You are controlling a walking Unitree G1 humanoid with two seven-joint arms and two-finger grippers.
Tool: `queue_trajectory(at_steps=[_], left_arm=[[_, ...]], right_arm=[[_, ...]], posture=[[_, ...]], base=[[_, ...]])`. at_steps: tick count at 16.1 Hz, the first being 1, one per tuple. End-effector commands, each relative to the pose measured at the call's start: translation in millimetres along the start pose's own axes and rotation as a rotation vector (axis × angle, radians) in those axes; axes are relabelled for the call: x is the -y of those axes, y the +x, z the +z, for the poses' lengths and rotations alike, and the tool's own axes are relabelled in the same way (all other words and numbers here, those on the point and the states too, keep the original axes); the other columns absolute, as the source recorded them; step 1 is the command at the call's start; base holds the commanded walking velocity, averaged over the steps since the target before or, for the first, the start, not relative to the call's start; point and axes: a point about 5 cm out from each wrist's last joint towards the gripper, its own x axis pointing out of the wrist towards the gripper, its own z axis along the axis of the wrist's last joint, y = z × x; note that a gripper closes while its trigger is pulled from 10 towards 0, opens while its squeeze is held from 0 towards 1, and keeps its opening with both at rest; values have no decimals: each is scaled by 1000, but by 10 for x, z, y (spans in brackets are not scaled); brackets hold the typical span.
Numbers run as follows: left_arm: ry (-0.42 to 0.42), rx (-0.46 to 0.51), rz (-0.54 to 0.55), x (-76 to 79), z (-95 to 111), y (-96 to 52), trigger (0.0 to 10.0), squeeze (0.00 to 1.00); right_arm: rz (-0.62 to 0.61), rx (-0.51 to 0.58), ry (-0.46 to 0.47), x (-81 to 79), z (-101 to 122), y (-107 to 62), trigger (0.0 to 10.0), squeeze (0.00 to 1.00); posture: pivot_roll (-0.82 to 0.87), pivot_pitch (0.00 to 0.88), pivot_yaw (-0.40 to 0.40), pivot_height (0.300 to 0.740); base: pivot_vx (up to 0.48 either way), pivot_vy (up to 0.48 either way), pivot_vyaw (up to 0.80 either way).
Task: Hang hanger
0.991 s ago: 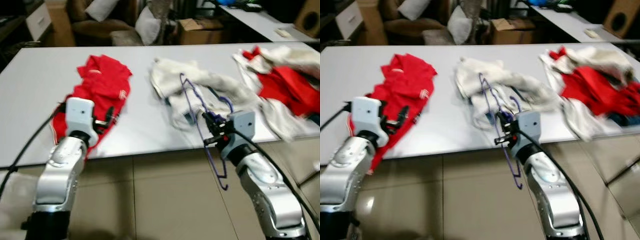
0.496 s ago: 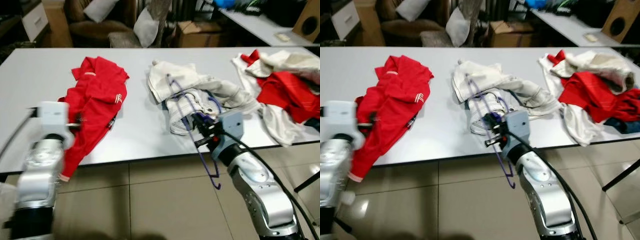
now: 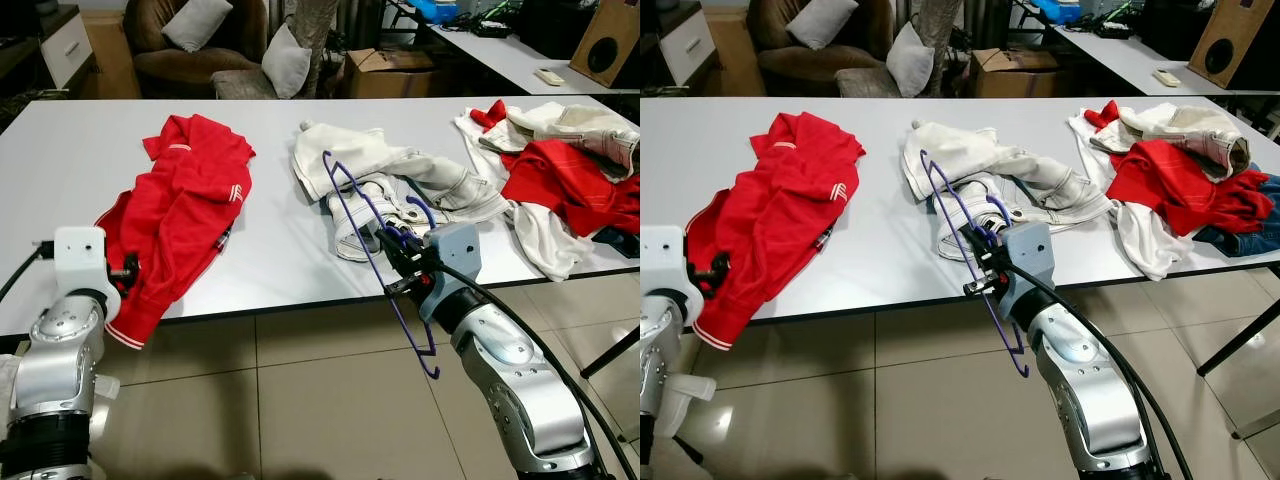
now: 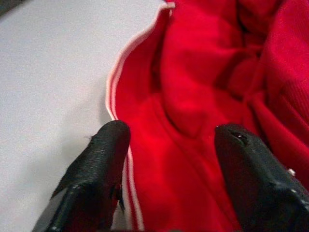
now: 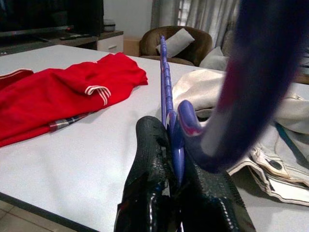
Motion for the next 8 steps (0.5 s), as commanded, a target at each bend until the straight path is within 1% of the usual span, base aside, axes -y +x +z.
queue_trajectory(at_steps=[1, 4, 5, 6, 8], left_arm=[[-17, -1, -3, -16, 32, 27, 0, 0], [-40, -1, -49, 28, 26, 47, 0, 0], [-78, 17, -95, 84, 45, 51, 0, 0], [-93, 22, -136, 138, 54, 48, 0, 0], [-94, 21, -179, 214, 49, 49, 0, 0]], right_arm=[[5, 4, -13, 21, 23, 33, 10000, 0], [7, 4, -15, 30, 27, 39, 10000, 0], [11, 3, -19, 35, 29, 42, 10000, 0], [16, 4, -21, 39, 37, 43, 10000, 0], [19, 5, -22, 44, 44, 40, 10000, 0]], posture=[[-34, 0, -23, 740], [-35, 0, -29, 740], [-42, 0, -30, 740], [-43, 0, -30, 740], [-48, 0, -30, 740]], base=[[0, 0, 0], [0, 0, 0], [0, 0, 0], [0, 0, 0], [0, 0, 0]])
